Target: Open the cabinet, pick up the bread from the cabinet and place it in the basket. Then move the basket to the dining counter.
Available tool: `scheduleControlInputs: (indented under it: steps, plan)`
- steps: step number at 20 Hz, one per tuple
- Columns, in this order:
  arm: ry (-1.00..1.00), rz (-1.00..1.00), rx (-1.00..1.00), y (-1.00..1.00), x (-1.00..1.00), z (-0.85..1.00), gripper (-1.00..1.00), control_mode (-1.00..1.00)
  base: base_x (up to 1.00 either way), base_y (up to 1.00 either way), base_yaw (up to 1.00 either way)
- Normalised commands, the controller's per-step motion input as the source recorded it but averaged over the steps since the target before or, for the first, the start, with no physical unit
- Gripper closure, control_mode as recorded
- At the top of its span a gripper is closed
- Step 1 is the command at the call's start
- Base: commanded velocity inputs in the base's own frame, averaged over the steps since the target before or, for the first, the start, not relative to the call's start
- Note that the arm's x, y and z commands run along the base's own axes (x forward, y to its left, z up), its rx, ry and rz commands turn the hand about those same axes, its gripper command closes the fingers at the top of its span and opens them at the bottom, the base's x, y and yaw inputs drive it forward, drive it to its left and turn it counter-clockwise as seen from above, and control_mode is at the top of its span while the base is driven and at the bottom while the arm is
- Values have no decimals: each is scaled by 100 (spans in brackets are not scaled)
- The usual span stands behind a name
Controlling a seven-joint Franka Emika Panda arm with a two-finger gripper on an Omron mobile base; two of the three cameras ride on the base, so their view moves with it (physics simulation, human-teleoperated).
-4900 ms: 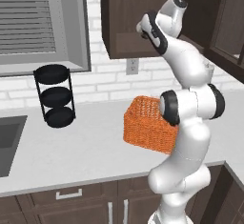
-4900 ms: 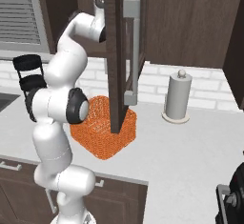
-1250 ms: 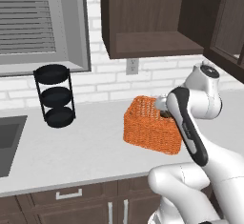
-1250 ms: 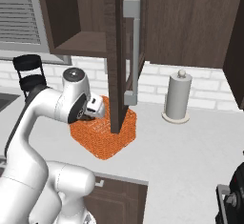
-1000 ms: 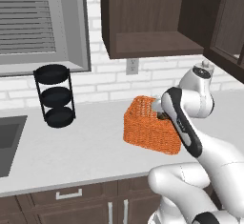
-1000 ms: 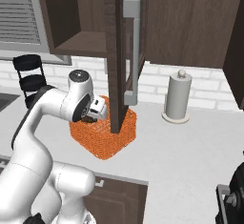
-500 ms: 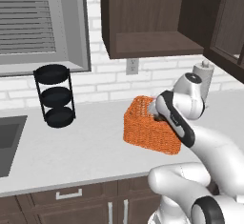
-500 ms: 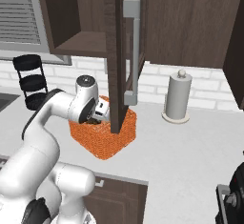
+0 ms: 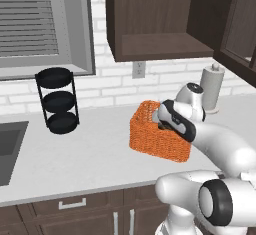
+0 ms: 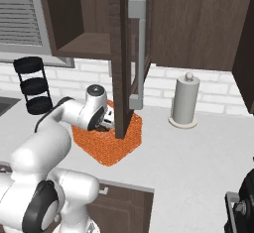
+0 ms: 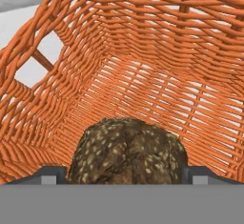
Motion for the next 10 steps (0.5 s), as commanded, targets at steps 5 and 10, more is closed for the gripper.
scheduleControlInputs:
  steps: [5, 10]
  plan:
    - [2, 0, 0, -5, 29, -31, 100, -100, 0, 0, 0]
    - [2, 0, 0, 0, 25, -24, 100, -100, 0, 0, 0]
